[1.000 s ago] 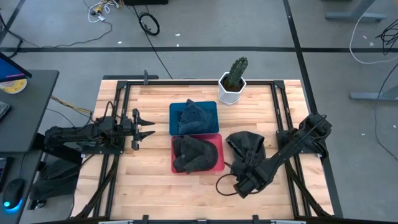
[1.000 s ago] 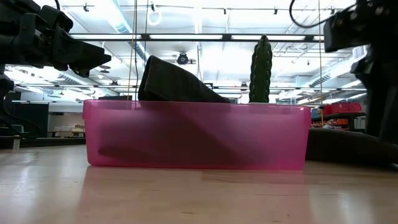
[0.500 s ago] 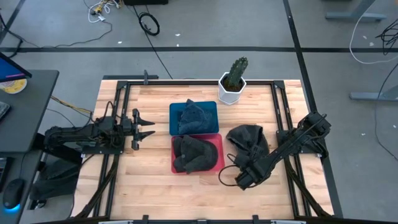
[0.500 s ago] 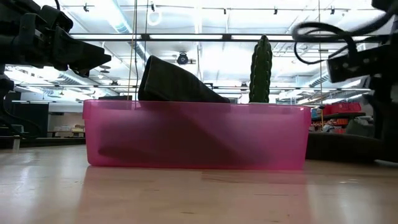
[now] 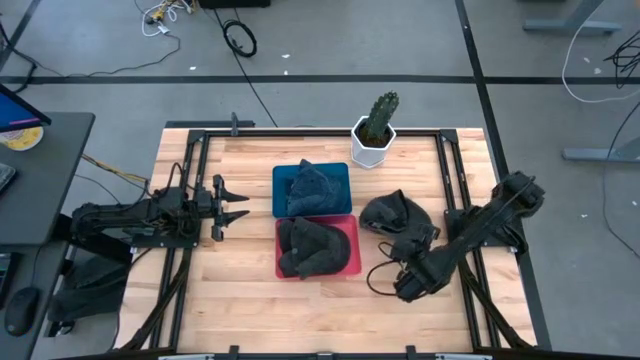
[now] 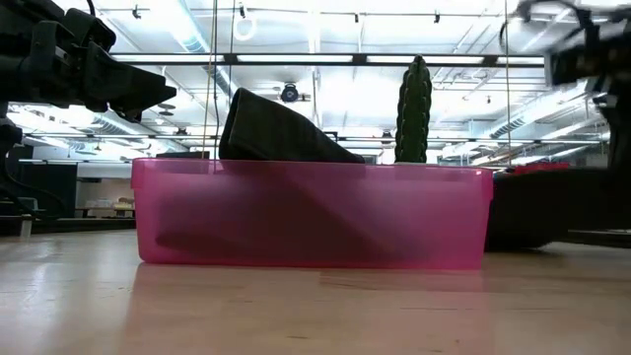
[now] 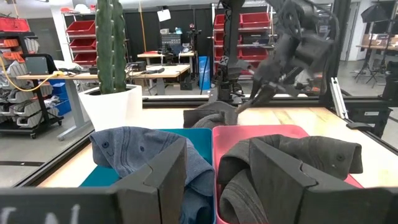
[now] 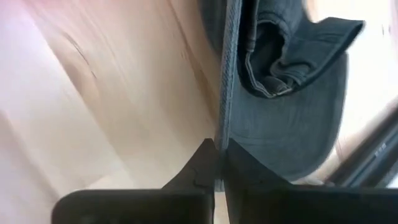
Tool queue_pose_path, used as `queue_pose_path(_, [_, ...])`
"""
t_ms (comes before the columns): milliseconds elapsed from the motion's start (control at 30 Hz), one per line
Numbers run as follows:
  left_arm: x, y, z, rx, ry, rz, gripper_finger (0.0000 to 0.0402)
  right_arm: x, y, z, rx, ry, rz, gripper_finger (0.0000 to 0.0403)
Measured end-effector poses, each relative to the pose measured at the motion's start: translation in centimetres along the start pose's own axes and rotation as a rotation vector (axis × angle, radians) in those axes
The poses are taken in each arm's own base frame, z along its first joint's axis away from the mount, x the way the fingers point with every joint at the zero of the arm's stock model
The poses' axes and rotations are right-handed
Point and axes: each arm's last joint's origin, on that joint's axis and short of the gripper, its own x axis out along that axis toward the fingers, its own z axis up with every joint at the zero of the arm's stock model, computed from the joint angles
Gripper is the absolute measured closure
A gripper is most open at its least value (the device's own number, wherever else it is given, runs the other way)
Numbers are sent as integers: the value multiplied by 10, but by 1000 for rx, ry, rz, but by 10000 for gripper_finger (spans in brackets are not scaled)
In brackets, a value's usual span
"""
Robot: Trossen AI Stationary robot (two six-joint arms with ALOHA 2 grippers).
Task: Pick & Place hat
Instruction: Put the black cap into the pink bin
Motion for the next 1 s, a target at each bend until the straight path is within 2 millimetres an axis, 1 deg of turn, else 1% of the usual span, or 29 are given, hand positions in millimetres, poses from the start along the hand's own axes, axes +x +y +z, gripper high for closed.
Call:
queue_pose_path(167, [0,0,0,0,0,0,223,-24,-12,-5,33,-165,70,397])
queue_pose_path(300, [0,0,0,0,0,0,223,-43,-15,-1,25,-334,75,398])
queue_pose_path(367, [0,0,0,0,0,0,223,-53,-10,4,-7,-430,86,398])
queue_pose_path(467, [0,0,0,0,0,0,223,-67,2,16,-54,-586,134,398])
queue_pose_path(567, [0,0,0,0,0,0,223,-74,15,32,-121,-708,178,398])
queue_pose_path(667, [0,0,0,0,0,0,223,-73,23,47,-164,-756,181,398])
queue_pose_path(733, [0,0,0,0,0,0,223,-68,26,54,-185,-755,174,398])
queue_pose_path(867, [0,0,0,0,0,0,223,-57,33,66,-205,-717,196,398])
queue_pose_path(1000, [0,0,0,0,-1,0,223,-42,49,76,-256,-668,271,398])
